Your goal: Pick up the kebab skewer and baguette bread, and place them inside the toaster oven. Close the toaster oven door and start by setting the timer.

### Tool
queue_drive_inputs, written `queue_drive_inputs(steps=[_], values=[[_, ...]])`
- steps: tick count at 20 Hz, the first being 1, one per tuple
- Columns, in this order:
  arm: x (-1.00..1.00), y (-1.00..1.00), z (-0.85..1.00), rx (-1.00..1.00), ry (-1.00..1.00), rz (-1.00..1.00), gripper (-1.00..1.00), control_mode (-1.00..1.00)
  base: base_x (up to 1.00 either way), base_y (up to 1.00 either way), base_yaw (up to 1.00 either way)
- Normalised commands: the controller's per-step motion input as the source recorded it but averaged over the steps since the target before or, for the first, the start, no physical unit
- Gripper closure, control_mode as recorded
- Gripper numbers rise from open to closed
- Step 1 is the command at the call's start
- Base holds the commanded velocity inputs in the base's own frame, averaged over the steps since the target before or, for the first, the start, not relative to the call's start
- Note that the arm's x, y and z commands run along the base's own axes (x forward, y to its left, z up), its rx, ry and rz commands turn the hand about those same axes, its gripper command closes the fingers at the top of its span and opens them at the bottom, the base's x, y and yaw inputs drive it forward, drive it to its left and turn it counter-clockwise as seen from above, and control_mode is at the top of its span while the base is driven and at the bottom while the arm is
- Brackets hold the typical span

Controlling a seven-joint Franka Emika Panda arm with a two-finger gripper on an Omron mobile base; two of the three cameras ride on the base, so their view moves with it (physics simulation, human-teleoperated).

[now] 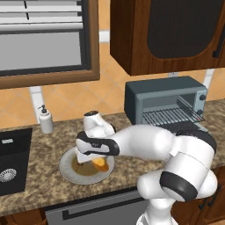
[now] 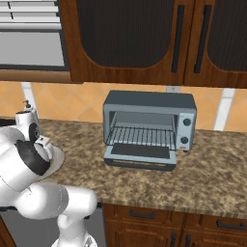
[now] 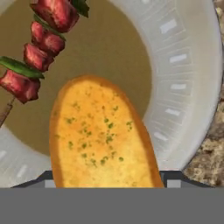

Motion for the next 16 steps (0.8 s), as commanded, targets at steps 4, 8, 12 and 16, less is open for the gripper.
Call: queue_drive_inputs(steps=[4,8,12,16], values=[[-0.25,-0.42,1.0,0.04,0.0,-0.2,1.0,-1.0,0.0,0.0,0.0],[-0.26,-0.99,1.0,0.15,0.0,-0.31,1.0,-1.0,0.0,0.0,0.0],[-0.11,-1.0,0.91,0.16,0.0,-0.38,1.0,-1.0,0.0,0.0,0.0],[-0.07,-1.0,0.79,0.14,0.0,-0.41,1.0,-1.0,0.0,0.0,0.0]])
